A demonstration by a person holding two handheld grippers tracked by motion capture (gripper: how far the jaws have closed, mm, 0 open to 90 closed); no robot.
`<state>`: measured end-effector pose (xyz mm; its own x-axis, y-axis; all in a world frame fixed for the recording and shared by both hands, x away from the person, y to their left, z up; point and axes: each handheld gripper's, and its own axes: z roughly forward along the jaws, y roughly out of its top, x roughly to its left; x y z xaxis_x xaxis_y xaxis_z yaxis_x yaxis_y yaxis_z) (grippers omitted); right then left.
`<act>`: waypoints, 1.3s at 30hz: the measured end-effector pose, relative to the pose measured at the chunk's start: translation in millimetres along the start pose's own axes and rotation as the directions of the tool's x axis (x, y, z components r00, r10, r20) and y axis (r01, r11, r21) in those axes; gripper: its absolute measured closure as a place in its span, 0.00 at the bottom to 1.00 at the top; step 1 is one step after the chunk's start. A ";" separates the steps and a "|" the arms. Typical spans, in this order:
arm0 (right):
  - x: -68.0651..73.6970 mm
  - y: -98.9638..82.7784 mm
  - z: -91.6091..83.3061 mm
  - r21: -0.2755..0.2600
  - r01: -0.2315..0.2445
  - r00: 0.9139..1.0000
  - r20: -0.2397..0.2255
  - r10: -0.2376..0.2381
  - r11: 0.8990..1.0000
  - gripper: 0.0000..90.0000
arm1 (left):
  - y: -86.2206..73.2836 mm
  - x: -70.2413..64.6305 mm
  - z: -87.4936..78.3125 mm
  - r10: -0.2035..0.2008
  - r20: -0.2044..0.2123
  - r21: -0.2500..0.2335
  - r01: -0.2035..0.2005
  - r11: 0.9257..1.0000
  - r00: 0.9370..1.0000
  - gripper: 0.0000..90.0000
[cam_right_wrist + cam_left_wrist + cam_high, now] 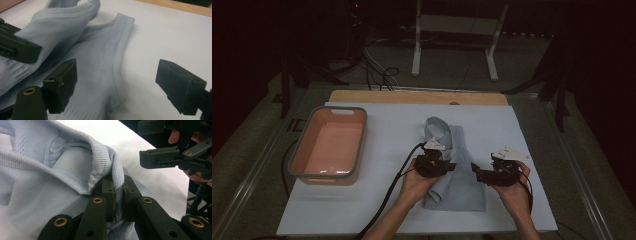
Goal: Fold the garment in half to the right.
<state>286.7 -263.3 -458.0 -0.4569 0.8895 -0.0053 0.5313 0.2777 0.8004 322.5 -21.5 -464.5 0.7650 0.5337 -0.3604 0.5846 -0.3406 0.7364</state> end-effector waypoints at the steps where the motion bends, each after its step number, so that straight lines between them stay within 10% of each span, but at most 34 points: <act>1: 0.0 0.1 -0.1 -0.001 -0.001 1.000 0.001 0.001 1.000 0.20 | 0.1 -0.6 1.2 0.001 0.001 0.001 -0.001 1.000 1.000 0.93; 19: -0.3 1.5 -1.6 -0.002 -0.016 1.000 0.006 0.016 1.000 0.30 | 5.6 -9.5 21.2 0.028 0.026 0.039 -0.029 0.999 0.999 0.90; 26: -0.5 1.2 -1.9 0.000 -0.017 1.000 0.003 0.017 1.000 0.31 | 3.5 -8.9 20.0 0.021 0.053 0.014 -0.022 1.000 0.998 0.62; 39: 5.5 -0.6 9.1 0.046 -0.009 0.999 -0.036 0.010 0.999 0.37 | -2.0 7.3 -11.9 -0.015 -0.070 -0.071 0.010 0.997 0.997 0.24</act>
<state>290.4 -255.2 -464.0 -0.4765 0.8788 0.0242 0.5677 0.2866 0.7718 323.8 -7.7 -461.7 0.7352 0.5918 -0.3304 0.5716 -0.2794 0.7715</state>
